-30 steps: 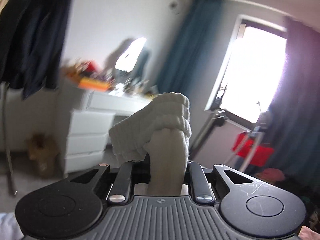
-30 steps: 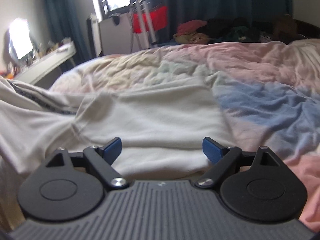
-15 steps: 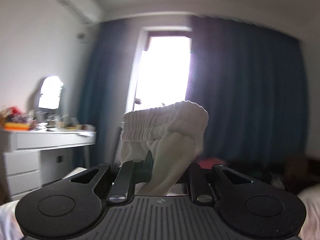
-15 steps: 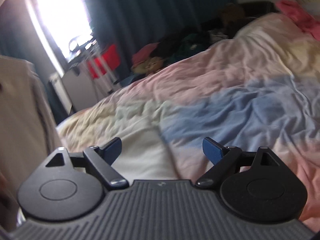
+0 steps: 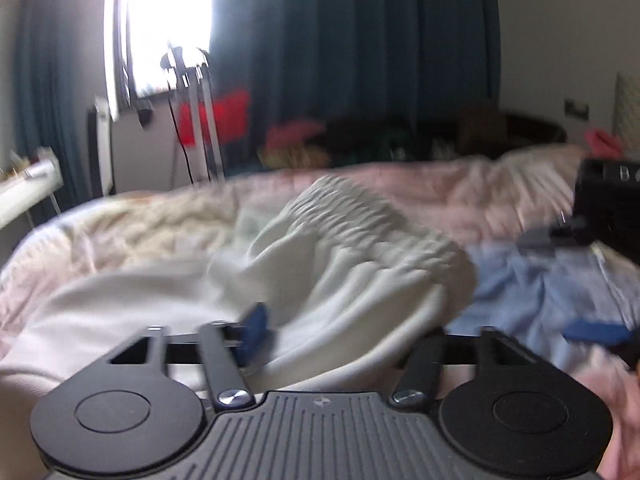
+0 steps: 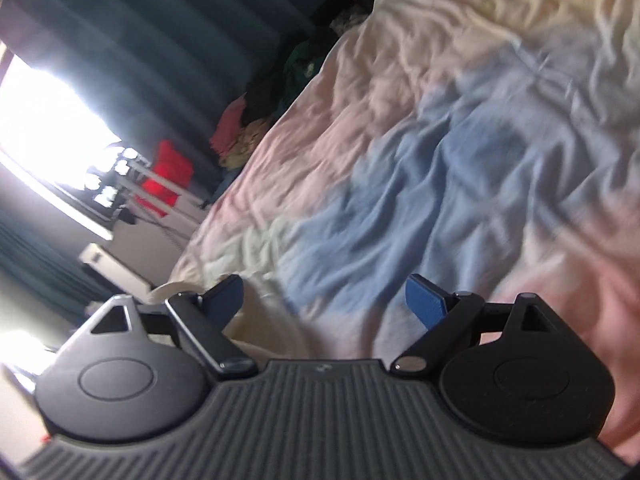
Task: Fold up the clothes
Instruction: 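Lift the waistband with the left gripper, lay it over the pants, open, then grasp the ribbed cuff with the right gripper while the left gripper moves to the fabric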
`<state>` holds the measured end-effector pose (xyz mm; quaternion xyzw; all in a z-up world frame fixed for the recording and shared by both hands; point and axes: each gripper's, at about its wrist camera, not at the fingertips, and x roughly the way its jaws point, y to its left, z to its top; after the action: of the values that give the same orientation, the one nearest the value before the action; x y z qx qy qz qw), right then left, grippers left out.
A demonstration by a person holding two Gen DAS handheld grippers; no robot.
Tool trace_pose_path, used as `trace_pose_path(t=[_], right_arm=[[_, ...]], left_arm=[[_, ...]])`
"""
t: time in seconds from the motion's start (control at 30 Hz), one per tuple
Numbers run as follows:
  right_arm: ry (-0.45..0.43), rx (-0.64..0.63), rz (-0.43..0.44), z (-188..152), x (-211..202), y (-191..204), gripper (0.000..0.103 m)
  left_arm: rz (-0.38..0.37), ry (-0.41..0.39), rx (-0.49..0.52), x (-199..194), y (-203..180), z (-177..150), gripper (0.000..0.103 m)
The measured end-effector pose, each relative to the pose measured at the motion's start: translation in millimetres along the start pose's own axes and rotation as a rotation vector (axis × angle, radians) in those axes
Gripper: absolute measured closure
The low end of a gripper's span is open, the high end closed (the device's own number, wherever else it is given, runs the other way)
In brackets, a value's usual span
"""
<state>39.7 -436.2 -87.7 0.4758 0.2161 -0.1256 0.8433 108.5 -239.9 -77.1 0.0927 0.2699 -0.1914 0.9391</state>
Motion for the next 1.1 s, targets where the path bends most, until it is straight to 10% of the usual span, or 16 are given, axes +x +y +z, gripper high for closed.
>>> trace_pose_path(t=[0.2, 0.47, 0.8, 1.0, 1.1], right_arm=[[0.111, 0.107, 0.122, -9, 12, -5, 0.013], [0.278, 0.197, 0.181, -41, 27, -3, 0.012], [0.167, 0.030, 0.196, -63, 27, 27, 0.022], [0.159, -0.028, 0.176, -75, 37, 35, 0.026], [0.126, -0.065, 0.152, -73, 44, 38, 0.046]], left_arm=[[-0.131, 0.125, -0.008, -60, 81, -30, 0.020], [-0.054, -0.031, -0.140, -118, 144, -29, 0.010], [0.032, 0.036, -0.469, -76, 221, -51, 0.013], [0.048, 0.117, -0.445, -71, 222, -64, 0.014], [0.043, 0.141, -0.463, -65, 227, -68, 0.013]])
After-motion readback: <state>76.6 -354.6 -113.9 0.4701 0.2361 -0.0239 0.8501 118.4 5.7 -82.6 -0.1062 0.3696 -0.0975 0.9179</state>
